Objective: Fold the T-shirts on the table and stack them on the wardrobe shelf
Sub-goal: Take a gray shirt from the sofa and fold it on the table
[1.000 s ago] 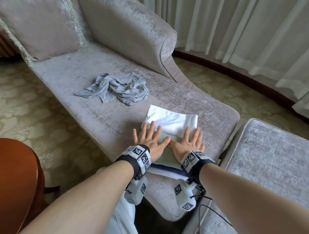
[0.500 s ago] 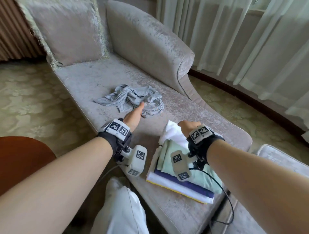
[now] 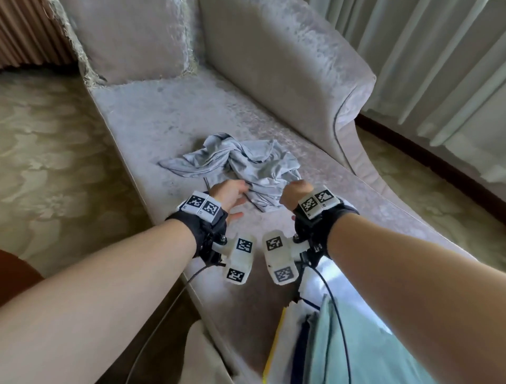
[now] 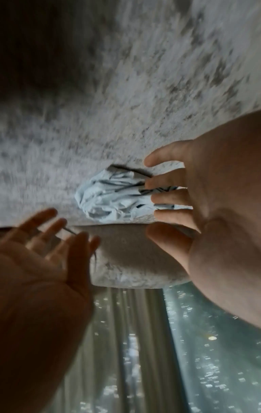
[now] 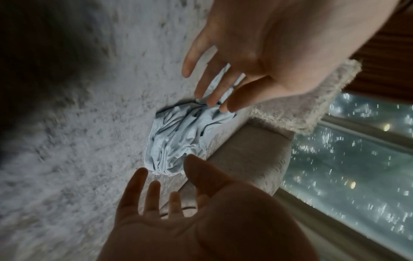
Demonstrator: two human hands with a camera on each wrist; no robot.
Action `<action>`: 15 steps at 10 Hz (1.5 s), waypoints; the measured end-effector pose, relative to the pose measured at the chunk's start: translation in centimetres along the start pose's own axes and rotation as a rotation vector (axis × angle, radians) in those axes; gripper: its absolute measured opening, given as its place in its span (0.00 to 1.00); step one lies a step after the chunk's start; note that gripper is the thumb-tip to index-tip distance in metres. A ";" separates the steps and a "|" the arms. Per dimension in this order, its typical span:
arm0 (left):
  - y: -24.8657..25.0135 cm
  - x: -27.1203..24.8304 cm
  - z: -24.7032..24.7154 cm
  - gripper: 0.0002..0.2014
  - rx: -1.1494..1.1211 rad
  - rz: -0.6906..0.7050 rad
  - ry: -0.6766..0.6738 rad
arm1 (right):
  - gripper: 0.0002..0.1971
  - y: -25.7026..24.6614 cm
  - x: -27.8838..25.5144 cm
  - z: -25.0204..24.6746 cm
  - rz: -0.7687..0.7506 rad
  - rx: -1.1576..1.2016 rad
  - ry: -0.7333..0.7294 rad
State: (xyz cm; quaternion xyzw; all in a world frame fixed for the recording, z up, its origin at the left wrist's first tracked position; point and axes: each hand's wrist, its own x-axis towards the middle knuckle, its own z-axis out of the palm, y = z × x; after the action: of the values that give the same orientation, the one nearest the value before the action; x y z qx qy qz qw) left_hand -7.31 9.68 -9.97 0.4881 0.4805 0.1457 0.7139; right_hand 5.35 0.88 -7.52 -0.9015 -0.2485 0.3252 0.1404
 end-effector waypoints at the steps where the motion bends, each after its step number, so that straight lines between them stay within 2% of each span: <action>1: -1.4 3.3 0.0 0.23 0.181 0.113 -0.068 | 0.24 0.5 5.8 2.1 -0.125 -0.428 0.025; 2: -1.9 5.2 0.4 0.29 0.382 0.187 -0.127 | 0.26 0.2 7.7 4.0 -0.113 -0.368 0.024; 3: -3.0 7.0 1.2 0.31 0.499 0.209 -0.259 | 0.36 0.1 8.4 6.2 -0.117 -0.228 0.046; 4: -5.2 8.9 2.1 0.32 0.692 0.264 -0.288 | 0.41 1.4 10.2 9.0 -0.129 -0.164 0.099; 5: -6.5 10.0 2.1 0.31 0.805 0.381 -0.192 | 0.43 1.3 10.4 9.7 -0.095 -0.123 0.123; 6: -6.8 10.3 1.9 0.25 1.004 0.493 -0.172 | 0.35 1.6 9.9 8.5 -0.138 -0.256 0.052; 7: -6.6 8.7 1.5 0.19 1.064 0.468 -0.147 | 0.27 1.5 8.5 7.7 -0.129 -0.380 0.046; 8: -7.2 6.3 0.5 0.18 1.069 0.439 -0.114 | 0.22 0.4 5.4 7.6 -0.155 -0.343 -0.122; 9: -7.3 3.0 -1.3 0.16 0.906 0.360 0.011 | 0.12 -2.0 0.7 6.7 -0.218 -0.276 -0.289; 10: -5.7 -0.5 -4.0 0.19 0.796 0.434 0.127 | 0.12 -4.6 -3.7 5.2 -0.240 -0.093 -0.322; 11: -2.5 -4.8 -6.5 0.13 0.676 0.581 0.205 | 0.08 -7.2 -8.5 3.2 -0.317 -0.019 -0.303; 12: 1.3 -9.9 -8.7 0.08 0.709 0.681 0.274 | 0.13 -9.7 -13.2 0.9 -0.410 0.108 -0.227; 13: 4.1 -14.4 -11.1 0.03 0.712 0.712 0.365 | 0.20 -12.1 -18.2 -0.6 -0.486 0.215 -0.164; 14: 6.5 -19.6 -13.7 0.03 0.666 0.756 0.453 | 0.27 -14.2 -23.8 -1.8 -0.586 0.211 -0.010; 15: 8.2 -25.8 -16.4 0.05 0.621 0.837 0.573 | 0.19 -15.8 -28.9 -2.5 -0.652 0.280 0.101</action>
State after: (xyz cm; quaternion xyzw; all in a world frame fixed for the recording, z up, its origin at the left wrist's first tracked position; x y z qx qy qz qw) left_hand -31.55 5.29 9.92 0.7633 0.4409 0.3933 0.2615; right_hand -17.86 -1.75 15.82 -0.7618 -0.4688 0.2495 0.3711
